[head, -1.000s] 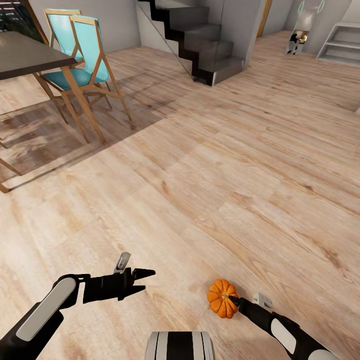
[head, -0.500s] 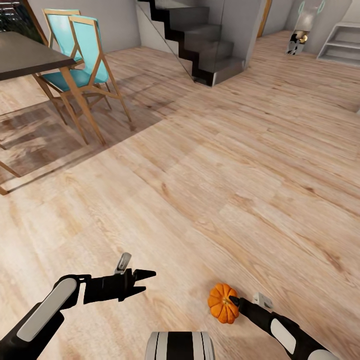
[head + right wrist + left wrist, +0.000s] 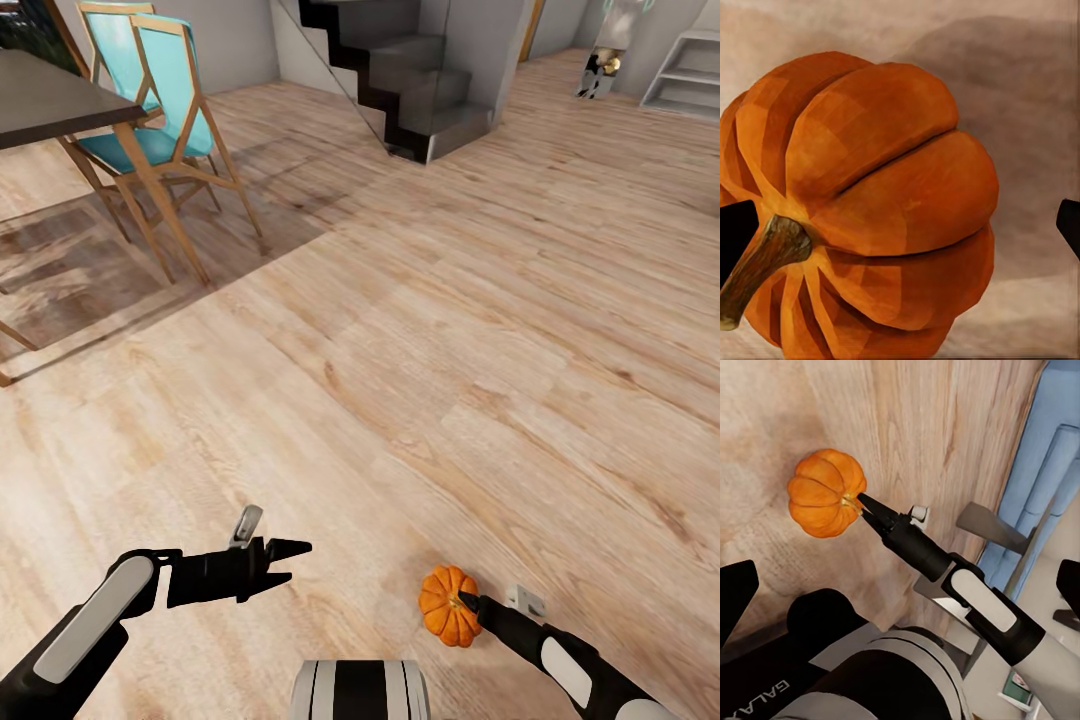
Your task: Place each of the two pumpkins and all three candles from the living room inside a cabinet in the living room (use any cabinet), then make sure every cabinet is closed, and position the cauldron so it is next to a table in the living room.
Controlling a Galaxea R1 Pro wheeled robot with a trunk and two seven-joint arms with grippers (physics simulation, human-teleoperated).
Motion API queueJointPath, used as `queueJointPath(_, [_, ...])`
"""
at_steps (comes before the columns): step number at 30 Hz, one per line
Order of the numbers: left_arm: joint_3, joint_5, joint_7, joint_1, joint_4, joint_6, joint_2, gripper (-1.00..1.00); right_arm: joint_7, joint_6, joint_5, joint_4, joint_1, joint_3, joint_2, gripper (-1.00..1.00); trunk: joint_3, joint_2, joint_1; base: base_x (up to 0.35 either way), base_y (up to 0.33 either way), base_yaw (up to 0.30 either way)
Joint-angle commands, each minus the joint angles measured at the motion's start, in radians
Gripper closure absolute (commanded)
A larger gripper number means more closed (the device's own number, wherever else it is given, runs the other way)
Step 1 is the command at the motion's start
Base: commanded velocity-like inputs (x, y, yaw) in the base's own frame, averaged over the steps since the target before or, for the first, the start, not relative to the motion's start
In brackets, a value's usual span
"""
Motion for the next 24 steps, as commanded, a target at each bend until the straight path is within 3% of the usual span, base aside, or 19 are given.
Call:
queueJointPath(1, [-0.001,0.002,0.0,-0.001,0.0,0.001,0.001,-1.0,0.001,0.004,-0.008,0.0,0.0,0.004,-0.001,-1.0,-0.001,0.0,0.0,0.0,0.0,0.0])
queueJointPath(15, [-0.001,0.002,0.0,-0.001,0.0,0.001,0.0,-1.0,0.001,0.004,-0.008,-0.001,0.0,0.004,-0.001,-1.0,-0.036,-0.002,0.004,0.0,0.0,0.0])
queueJointPath(24, [-0.001,0.002,0.0,-0.001,0.0,0.001,0.001,-1.0,0.001,0.004,-0.008,-0.001,0.0,0.004,-0.001,-1.0,-0.036,-0.002,0.004,0.0,0.0,0.0])
